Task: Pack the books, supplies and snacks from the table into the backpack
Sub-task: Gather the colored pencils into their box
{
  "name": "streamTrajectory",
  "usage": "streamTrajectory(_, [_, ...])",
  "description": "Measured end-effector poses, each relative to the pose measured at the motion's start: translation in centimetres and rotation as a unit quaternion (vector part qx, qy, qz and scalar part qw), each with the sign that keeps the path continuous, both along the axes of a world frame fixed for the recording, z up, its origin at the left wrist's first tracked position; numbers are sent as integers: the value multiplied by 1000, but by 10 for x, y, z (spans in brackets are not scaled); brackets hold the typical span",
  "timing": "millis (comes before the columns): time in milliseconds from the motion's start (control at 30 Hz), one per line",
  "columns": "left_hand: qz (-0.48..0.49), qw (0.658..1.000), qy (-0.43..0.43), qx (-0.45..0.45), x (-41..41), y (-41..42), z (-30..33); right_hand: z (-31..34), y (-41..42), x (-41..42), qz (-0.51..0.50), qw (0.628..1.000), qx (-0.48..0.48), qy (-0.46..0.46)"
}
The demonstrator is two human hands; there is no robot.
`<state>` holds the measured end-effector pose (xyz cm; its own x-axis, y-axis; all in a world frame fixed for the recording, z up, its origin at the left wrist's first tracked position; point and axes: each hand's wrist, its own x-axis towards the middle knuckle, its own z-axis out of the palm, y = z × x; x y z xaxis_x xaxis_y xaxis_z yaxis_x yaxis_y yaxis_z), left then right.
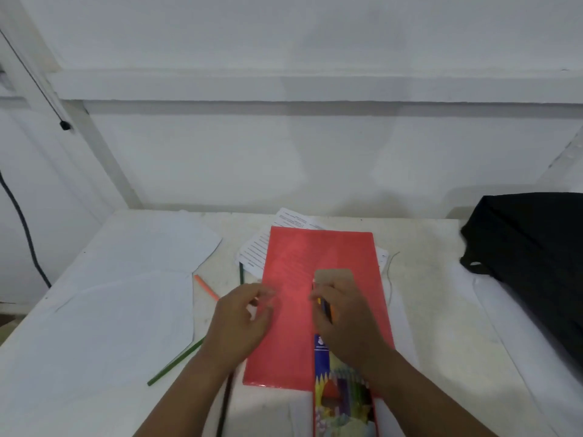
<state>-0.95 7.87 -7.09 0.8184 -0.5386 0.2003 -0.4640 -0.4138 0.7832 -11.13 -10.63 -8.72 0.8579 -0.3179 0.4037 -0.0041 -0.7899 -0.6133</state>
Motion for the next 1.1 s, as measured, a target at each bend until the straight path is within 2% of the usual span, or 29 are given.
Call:
streamTrajectory(233, [57,985,-39,157,23,95,-26,-10,77,27,106,992,-20,67])
streamTrajectory(333, [59,981,-36,181,28,105,-33,-14,102,42,85,991,-15,102])
streamTrajectory(500, [67,986,-19,148,28,105,-28,-15,117,49,-2,986,2,165])
streamTrajectory(567, [63,988,4,141,29,105,-23,-12,118,49,-37,985,42,164])
streamTrajectory(667, [67,991,43,111,34,109,-21,3,115,45,-81,973,194,98])
streamTrajectory(767, [80,992,74,67,39,110,-18,25,105,38,-109,924,367,-3])
streamTrajectory(867, [82,992,98,23,41,105,-11,51,87,32,-139,835,519,-121])
streamTrajectory(1033, [48,982,166,-77,38,84,7,69,47,19,-224,750,578,-228])
streamTrajectory(1100, [30,972,205,-111,36,69,13,66,32,11,-248,730,587,-246])
